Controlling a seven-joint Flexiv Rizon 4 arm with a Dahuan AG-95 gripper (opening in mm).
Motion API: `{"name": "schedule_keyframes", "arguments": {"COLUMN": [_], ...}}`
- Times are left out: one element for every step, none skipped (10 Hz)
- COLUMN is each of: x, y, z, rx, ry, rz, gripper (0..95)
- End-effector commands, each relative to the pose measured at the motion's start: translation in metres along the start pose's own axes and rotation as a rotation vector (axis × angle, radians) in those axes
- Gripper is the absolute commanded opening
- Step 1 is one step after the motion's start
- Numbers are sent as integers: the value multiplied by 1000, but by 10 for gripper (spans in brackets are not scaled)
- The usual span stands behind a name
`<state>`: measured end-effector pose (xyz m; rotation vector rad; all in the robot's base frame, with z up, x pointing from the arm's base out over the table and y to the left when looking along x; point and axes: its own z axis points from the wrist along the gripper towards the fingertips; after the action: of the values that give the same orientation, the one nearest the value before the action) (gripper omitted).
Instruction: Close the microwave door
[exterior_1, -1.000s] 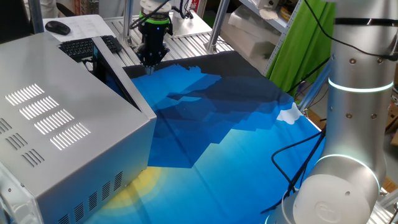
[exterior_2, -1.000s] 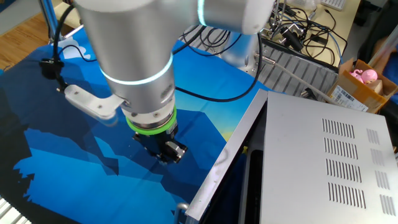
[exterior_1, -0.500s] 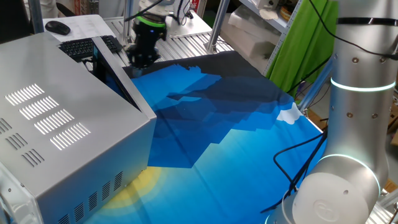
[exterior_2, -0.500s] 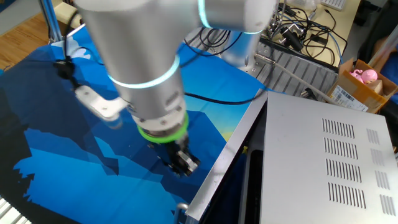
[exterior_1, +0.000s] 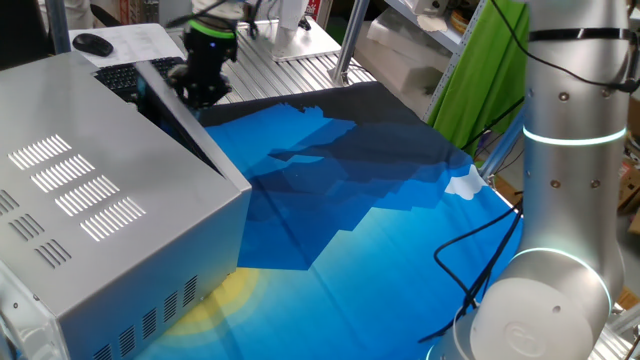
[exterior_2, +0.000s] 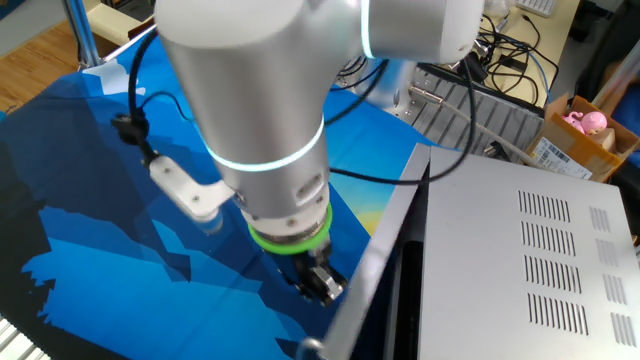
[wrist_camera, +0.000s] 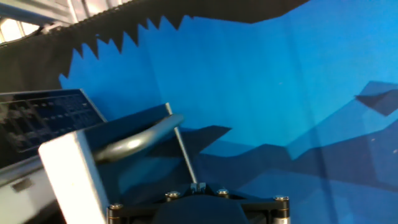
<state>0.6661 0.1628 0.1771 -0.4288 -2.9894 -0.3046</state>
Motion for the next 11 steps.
{"name": "schedule_keyframes", "arguments": {"x": [8, 13, 17, 18, 18, 17, 17, 16, 16, 16, 16], "y": [10, 17, 24, 26, 26, 26, 26, 26, 26, 26, 26], "z": [3, 5, 7, 8, 8, 9, 10, 10, 10, 10, 10], "rx": [-9, -15, -15, -21, -31, -35, -41, -35, -36, -42, -39], "ry": [-3, 0, -1, 7, 10, 12, 15, 10, 9, 10, 8], "rz": [21, 36, 50, 52, 58, 59, 62, 65, 70, 73, 72], "gripper": [0, 0, 0, 0, 0, 0, 0, 0, 0, 0, 0]}}
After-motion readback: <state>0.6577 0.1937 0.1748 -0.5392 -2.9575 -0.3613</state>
